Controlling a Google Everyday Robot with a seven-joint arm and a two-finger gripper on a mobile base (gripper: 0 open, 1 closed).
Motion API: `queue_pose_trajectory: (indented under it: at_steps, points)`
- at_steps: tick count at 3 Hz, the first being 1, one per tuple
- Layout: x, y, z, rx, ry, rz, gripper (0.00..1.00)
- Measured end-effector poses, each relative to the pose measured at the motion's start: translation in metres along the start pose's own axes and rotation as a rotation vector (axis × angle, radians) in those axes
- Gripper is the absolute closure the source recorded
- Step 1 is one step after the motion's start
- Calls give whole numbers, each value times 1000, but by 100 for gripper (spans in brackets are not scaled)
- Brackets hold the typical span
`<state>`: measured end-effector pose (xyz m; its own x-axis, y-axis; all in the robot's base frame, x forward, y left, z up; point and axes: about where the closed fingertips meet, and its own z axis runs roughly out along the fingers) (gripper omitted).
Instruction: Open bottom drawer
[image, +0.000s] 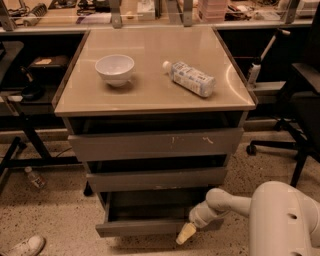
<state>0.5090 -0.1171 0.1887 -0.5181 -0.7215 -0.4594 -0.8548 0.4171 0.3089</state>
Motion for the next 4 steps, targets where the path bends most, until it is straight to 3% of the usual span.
queue_pose_trajectory:
  at_steps: [1,2,3,4]
  points:
    - [48,78,-5,-143,77,120,0]
    - [42,72,-4,-129,70,94,0]
    - [47,76,-14,-107,73,106,0]
    - [60,94,-20,-106,72,135,0]
